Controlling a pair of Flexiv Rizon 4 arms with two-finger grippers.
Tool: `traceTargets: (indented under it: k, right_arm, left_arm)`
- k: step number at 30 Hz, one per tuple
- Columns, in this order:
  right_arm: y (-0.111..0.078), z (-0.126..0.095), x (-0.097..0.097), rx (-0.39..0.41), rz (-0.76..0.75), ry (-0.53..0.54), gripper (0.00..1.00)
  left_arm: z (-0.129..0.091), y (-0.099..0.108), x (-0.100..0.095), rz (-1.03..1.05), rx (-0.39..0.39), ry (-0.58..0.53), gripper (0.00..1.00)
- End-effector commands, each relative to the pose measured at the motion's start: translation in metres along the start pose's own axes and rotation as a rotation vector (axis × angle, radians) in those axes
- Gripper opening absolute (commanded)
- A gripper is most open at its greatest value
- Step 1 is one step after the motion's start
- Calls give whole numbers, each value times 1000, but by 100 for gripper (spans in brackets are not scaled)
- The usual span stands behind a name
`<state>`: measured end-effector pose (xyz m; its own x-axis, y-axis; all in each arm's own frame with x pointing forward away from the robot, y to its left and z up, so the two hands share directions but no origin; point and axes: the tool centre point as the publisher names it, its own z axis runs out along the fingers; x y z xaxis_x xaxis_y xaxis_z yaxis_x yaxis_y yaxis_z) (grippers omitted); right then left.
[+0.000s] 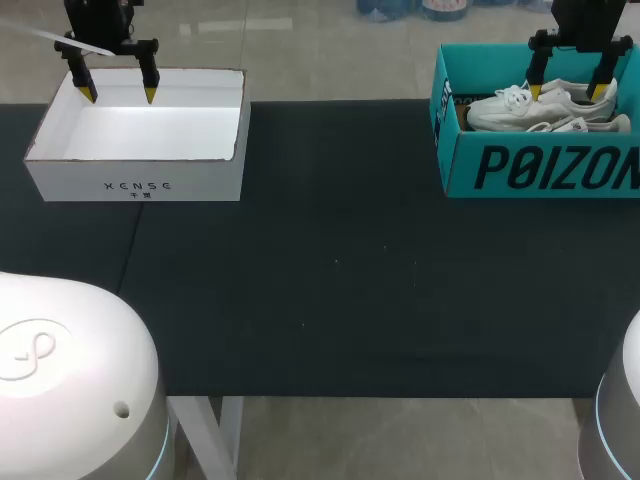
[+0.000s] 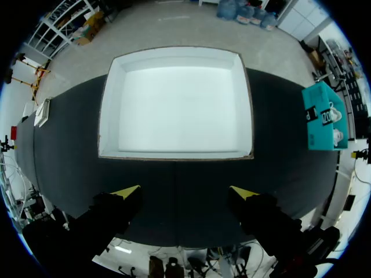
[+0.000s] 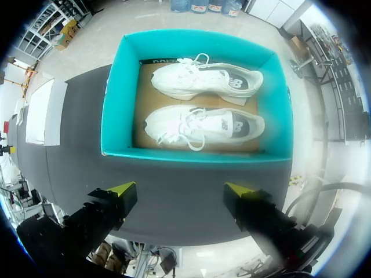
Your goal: Take the shoe out of the shoebox, open the shoe tongue, remove and reinsert the insole, then place the shoe into the shoebox
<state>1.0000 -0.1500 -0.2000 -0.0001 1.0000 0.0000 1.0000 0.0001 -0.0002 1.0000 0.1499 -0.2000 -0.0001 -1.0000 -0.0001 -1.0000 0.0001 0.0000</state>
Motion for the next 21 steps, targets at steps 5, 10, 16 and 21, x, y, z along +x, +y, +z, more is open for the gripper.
traceTargets:
  k: [5,10,16,21]
  right_arm:
    - [0,0,0,0,0,0,100]
    - [0,0,0,0,0,0,100]
    - [0,0,0,0,0,0,100]
    - [0,0,0,0,0,0,100]
  left_arm:
    - [0,0,0,0,0,0,100]
    - [0,0,0,0,0,0,100]
    - [0,0,0,0,0,0,100]
    - [0,0,0,0,0,0,100]
